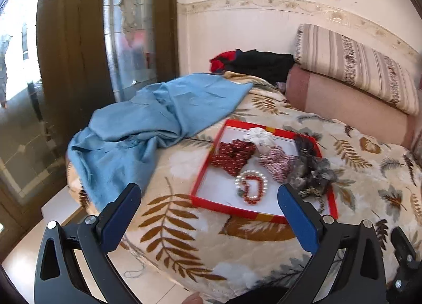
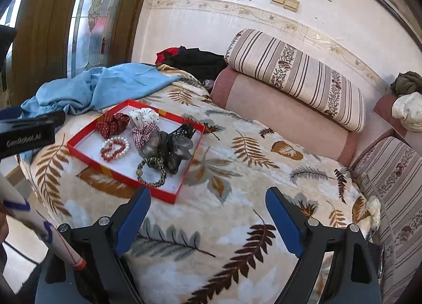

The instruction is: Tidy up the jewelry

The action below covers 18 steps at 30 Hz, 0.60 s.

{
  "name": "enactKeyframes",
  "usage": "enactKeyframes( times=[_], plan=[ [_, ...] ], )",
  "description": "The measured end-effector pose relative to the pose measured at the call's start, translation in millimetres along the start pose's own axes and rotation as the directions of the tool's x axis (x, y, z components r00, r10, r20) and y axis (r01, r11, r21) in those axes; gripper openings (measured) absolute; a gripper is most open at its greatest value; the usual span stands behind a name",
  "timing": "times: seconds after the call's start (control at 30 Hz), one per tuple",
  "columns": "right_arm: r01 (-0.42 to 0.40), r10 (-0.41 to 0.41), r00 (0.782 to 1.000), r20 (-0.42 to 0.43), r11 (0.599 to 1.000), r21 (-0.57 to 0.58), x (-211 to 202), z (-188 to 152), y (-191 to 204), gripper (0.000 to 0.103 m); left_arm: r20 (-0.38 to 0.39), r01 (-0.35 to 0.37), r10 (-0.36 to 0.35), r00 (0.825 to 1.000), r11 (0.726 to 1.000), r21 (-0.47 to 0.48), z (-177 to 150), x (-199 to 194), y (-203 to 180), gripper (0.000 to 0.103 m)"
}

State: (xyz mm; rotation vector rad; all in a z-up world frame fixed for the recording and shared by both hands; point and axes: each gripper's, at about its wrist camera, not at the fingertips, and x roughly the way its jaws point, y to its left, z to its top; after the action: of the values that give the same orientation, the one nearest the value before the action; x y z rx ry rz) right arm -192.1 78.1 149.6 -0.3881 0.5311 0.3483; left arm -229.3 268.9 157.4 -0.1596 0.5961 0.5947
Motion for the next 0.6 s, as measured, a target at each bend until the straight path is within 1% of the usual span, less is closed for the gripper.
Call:
enactKeyframes(
  times=[0.07, 0.17, 0.33, 0.5, 0.6],
  plan=[
    [0.007, -0.007, 1.000, 0.007, 1.000, -0.004, -3, -2, -2, 0.092, -0.007, -0.018, 0.018, 1.000, 1.000, 0.008, 0, -1, -1, 0.103],
    [0.006, -0.006, 1.000, 0.013, 1.000, 0.003, -5, -4, -3, 0.092, -0.072, -0.080, 0.083, 0.994, 0.995, 0.056, -2, 6, -7, 0.103],
    [-0.001, 0.001, 1.000, 0.011, 1.000, 0.006, -5, -4, -4, 0.092, -0.063, -0.125, 0.135, 0.989, 0.982, 0.143, -8, 6, -20, 0.103],
    [-0.002, 0.002, 1.000, 0.005, 1.000, 0.002, -4, -5, -2, 0.092, -0.072, -0.113, 0.131, 0.989, 0.971, 0.210, -13, 7, -33, 0.103],
    [-0.004, 0.004, 1.000, -0.007, 1.000, 0.000, -1, -7, -1, 0.092, -0.079, -0.108, 0.128, 0.989, 0.970, 0.219, -15, 8, -36, 0.103]
  ],
)
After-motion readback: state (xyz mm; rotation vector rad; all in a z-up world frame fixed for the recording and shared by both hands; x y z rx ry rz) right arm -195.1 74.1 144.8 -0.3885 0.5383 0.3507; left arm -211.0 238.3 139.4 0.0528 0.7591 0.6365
